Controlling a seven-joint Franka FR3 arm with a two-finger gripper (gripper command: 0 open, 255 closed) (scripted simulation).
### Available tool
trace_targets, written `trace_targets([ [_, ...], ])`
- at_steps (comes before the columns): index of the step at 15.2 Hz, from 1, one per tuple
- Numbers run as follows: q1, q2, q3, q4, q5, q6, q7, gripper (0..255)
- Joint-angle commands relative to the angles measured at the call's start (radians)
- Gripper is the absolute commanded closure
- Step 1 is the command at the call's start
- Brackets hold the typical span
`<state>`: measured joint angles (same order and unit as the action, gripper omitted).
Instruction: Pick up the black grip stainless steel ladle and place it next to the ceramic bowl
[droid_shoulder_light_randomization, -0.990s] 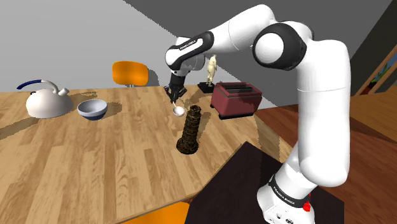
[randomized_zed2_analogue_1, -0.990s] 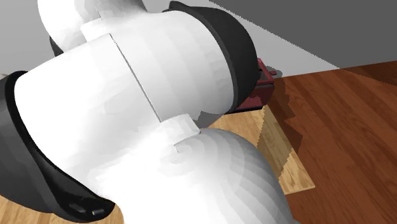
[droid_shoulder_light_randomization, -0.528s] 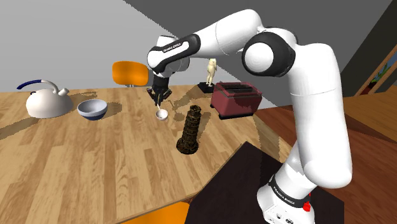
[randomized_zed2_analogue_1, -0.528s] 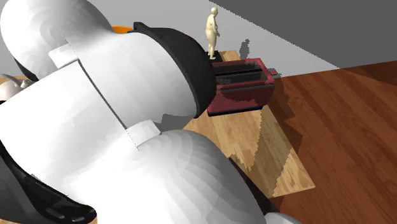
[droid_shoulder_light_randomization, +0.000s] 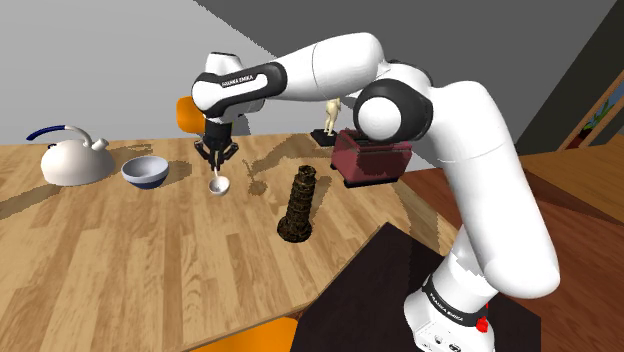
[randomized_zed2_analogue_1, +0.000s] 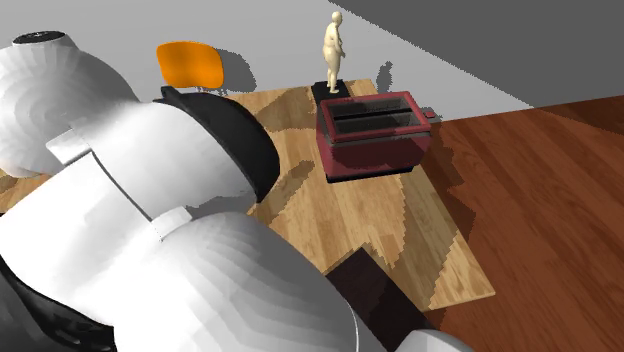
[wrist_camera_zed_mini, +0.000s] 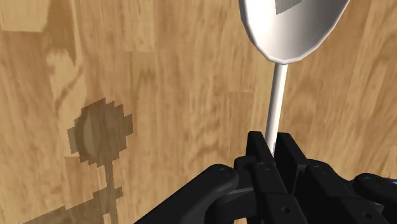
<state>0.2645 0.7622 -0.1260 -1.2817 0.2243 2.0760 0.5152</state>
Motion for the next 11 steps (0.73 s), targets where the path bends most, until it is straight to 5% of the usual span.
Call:
trace_targets([
  [1, 0.017, 0.069, 0.005, 0.124, -0.005, -0.05, 0.041, 255],
  [6, 0.049, 0.283, 0.019, 0.504, -0.018, -0.206, 0.137, 255],
  [11, 0.051, 0.3, 0.02, 0.468, -0.015, -0.153, 0.13, 255],
])
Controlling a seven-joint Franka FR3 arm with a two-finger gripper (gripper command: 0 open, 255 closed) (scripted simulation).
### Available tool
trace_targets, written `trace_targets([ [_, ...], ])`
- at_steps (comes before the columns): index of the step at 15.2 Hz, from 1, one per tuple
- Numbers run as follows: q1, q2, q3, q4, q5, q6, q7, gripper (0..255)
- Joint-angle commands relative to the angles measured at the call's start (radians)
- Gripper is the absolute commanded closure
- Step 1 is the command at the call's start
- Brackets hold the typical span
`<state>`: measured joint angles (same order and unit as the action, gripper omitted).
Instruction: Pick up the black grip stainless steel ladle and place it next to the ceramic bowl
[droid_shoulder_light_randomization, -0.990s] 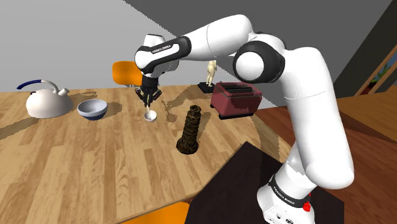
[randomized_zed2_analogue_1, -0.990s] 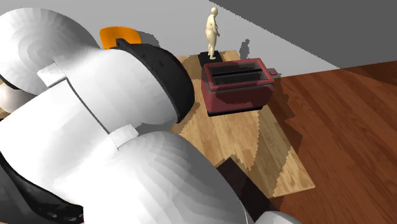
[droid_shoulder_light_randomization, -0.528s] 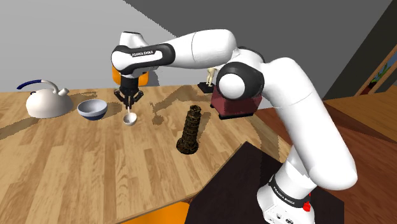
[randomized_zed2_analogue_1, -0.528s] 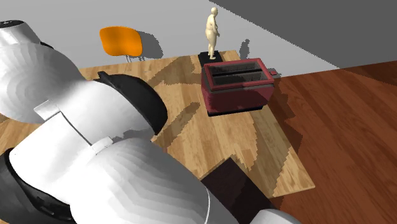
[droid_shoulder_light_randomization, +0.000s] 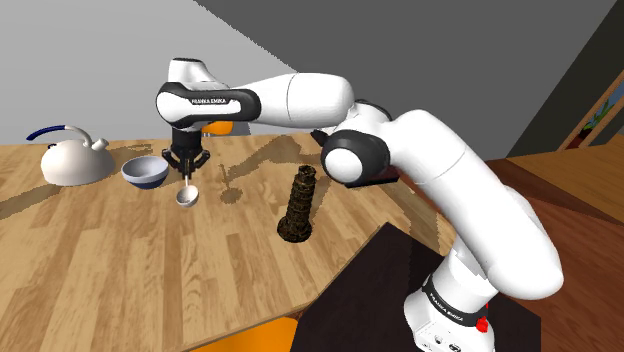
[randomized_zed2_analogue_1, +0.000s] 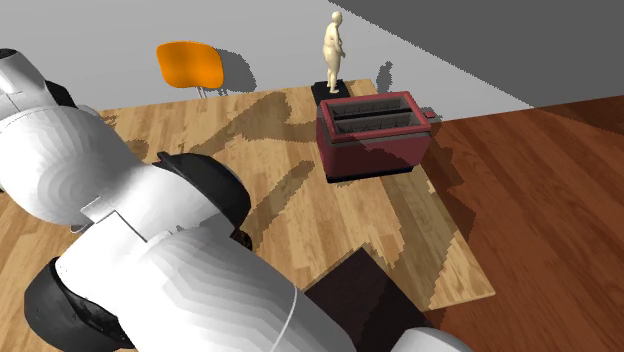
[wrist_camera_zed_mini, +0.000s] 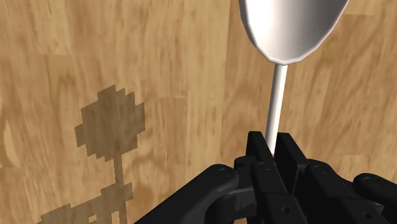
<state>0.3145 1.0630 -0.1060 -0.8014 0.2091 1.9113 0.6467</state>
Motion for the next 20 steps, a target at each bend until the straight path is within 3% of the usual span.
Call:
trace_targets([
  [1, 0.001, 0.004, 0.001, -0.017, 0.001, 0.021, -0.003, 255],
  [20, -0.003, 0.164, 0.011, 0.01, 0.011, 0.154, -0.018, 255],
])
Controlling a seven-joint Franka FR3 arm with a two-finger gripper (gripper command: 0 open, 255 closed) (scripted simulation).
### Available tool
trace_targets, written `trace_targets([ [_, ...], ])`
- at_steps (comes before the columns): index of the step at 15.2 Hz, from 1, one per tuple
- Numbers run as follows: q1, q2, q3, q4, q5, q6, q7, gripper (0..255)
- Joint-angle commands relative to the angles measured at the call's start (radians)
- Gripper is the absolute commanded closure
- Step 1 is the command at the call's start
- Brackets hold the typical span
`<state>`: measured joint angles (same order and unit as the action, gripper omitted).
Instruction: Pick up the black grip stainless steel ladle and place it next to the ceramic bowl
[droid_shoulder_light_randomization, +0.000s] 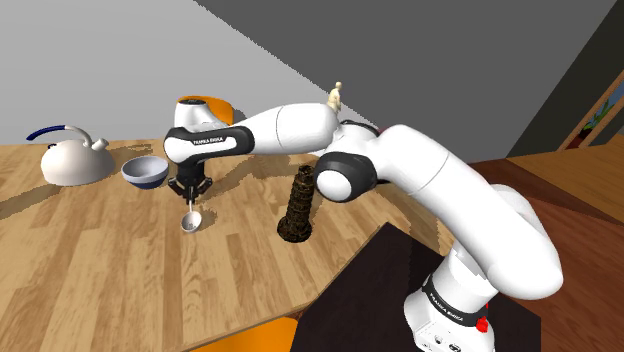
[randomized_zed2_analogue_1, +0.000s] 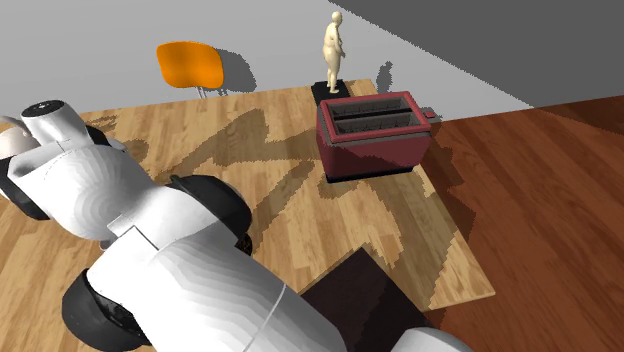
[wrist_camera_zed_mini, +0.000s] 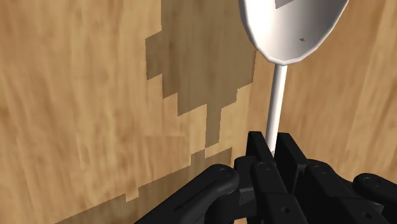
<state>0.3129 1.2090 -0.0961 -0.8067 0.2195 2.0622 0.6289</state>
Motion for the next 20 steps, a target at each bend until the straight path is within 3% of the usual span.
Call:
trace_targets([
  [1, -0.001, 0.018, 0.001, 0.014, 0.0, 0.004, 0.0, 255],
  [8, -0.001, 0.018, 0.001, 0.015, 0.0, 0.003, 0.0, 255],
  [9, -0.001, 0.019, 0.001, 0.016, 0.0, 0.003, 0.0, 0],
  [14, -0.001, 0.019, 0.001, 0.016, 0.0, 0.003, 0.0, 0],
  [18, -0.001, -0.097, -0.005, -0.068, -0.001, -0.03, -0.006, 0],
  [20, -0.001, -0.097, -0.005, -0.068, -0.001, -0.03, -0.006, 0],
])
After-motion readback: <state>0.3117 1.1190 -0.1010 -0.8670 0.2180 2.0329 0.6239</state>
